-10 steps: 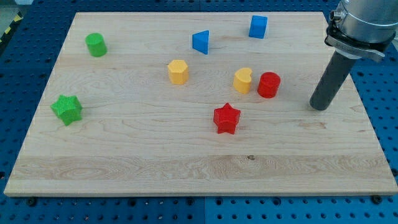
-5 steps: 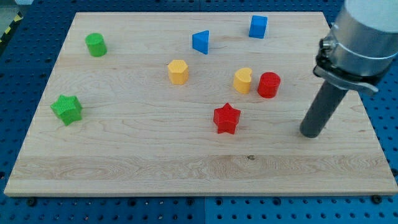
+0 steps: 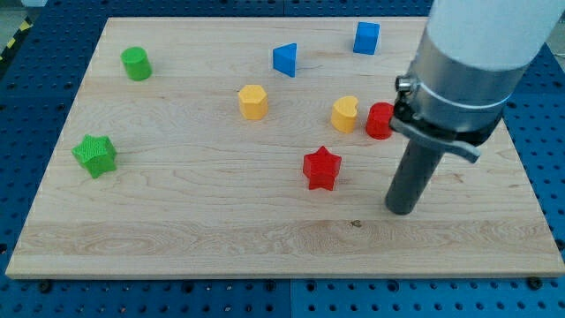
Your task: Push red star to red circle
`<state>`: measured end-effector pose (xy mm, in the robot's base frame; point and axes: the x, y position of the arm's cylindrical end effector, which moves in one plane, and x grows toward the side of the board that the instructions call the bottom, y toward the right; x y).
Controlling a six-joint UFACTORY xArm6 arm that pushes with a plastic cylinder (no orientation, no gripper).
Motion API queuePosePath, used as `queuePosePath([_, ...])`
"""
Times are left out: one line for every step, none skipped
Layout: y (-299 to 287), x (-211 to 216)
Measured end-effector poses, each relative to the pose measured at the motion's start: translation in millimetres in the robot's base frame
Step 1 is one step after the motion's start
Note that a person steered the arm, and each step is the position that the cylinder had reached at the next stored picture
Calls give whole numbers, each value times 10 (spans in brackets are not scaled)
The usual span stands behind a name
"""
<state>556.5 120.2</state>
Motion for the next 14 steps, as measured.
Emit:
queuePosePath([-254, 25])
queuePosePath([-463, 25])
queuePosePath([-872, 25])
queuePosePath([-1276, -63])
queuePosePath([-1555, -222])
queuePosePath([-1388, -360])
queuePosePath([-1143, -369])
queuePosePath([-858, -369])
queuePosePath([-599, -369])
queuePosePath([-429, -369])
queuePosePath([-378, -320])
queuePosePath([-378, -156])
queuePosePath([-420, -156])
queuePosePath([-740, -156])
